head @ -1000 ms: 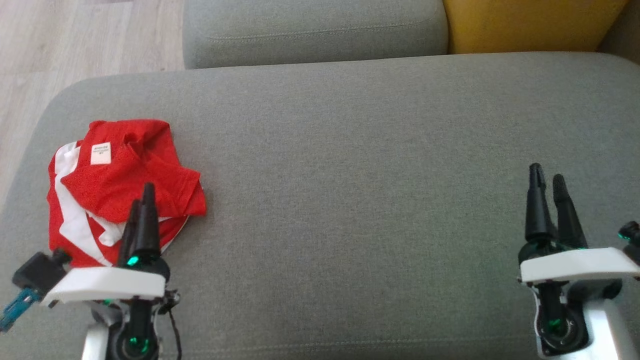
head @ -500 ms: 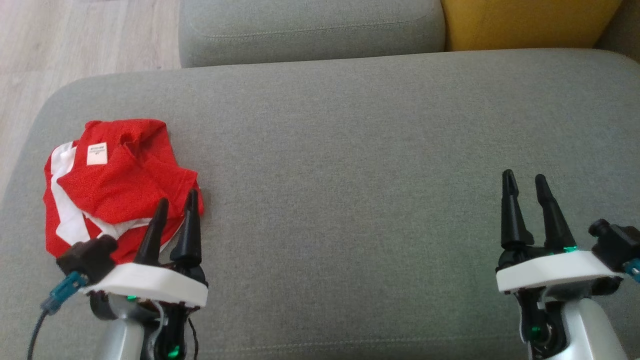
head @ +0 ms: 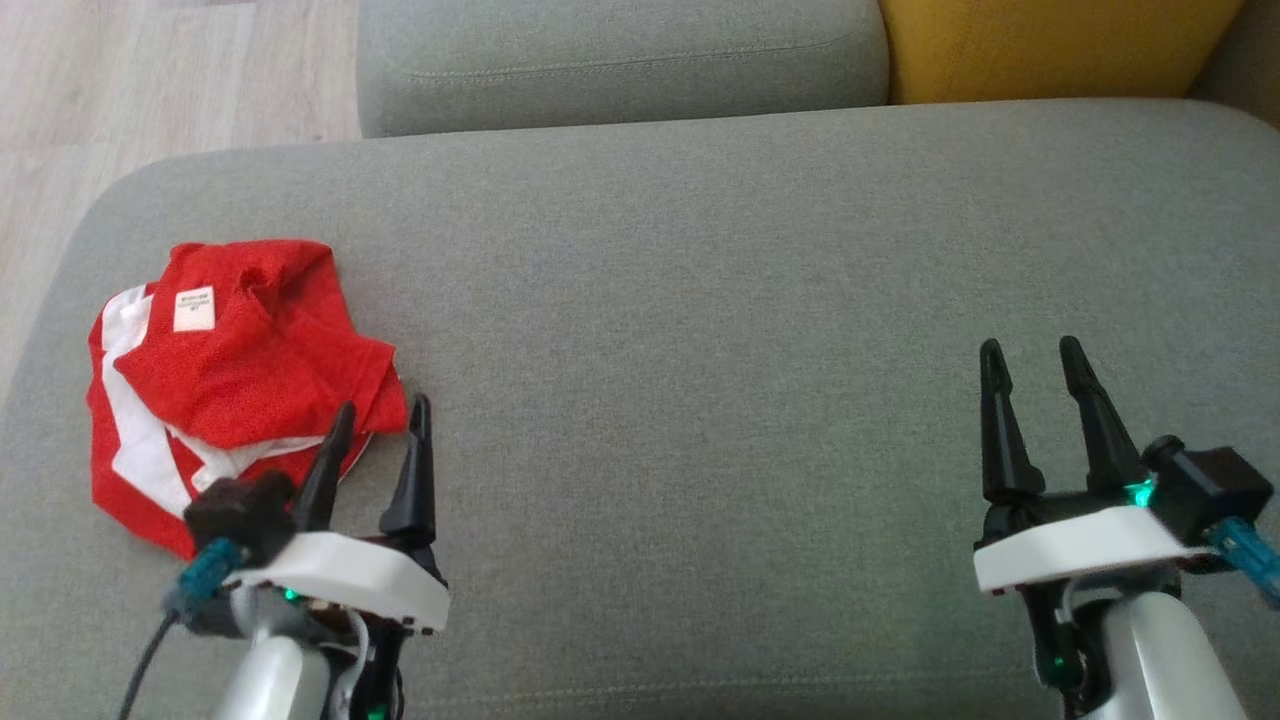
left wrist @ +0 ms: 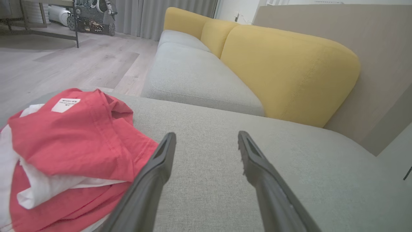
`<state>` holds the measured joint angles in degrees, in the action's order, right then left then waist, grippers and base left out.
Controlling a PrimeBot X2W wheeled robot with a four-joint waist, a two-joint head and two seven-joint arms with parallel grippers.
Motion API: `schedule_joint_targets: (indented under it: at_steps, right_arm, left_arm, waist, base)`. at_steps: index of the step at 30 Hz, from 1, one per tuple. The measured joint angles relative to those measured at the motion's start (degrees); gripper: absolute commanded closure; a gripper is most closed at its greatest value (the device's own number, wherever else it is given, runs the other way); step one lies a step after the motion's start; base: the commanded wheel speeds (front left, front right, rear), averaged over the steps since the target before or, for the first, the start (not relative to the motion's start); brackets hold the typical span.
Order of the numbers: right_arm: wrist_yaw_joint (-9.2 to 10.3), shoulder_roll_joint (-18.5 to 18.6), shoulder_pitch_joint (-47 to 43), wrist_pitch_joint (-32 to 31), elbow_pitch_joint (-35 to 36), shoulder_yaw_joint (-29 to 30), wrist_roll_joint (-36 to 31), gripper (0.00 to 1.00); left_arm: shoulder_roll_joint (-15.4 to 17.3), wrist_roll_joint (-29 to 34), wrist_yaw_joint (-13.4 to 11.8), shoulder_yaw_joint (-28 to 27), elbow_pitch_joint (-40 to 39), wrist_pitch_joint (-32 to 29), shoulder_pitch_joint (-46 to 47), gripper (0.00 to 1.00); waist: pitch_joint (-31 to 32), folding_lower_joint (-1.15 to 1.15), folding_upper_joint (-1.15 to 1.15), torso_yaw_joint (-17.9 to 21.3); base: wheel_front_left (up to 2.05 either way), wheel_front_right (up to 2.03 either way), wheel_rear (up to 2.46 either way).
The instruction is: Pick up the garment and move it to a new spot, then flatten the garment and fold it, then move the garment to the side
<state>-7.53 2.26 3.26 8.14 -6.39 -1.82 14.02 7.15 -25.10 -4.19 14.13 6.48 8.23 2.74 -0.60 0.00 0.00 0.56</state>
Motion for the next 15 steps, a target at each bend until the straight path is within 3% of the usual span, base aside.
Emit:
schedule_joint_targets:
  at_steps: [8, 15]
  right_arm:
    - [0.00, 0.0, 0.2, 1.2, 0.4, -0.2, -6.4, 0.00]
    - [0.00, 0.0, 0.4, 2.5, 0.4, -0.6, -12.9, 0.00]
  left_arm:
    - [1.4, 5.4, -3.3, 3.4, 0.3, 1.4, 0.7, 0.00]
    - [2.7, 9.5, -4.5, 6.0, 0.4, 2.5, 1.5, 0.00]
  waist:
    - [0.0, 0.00, 0.00, -0.1]
    - [-0.1, 0.00, 0.00, -0.2]
  base:
    - [0.00, 0.00, 0.00]
    - [0.00, 0.00, 0.00]
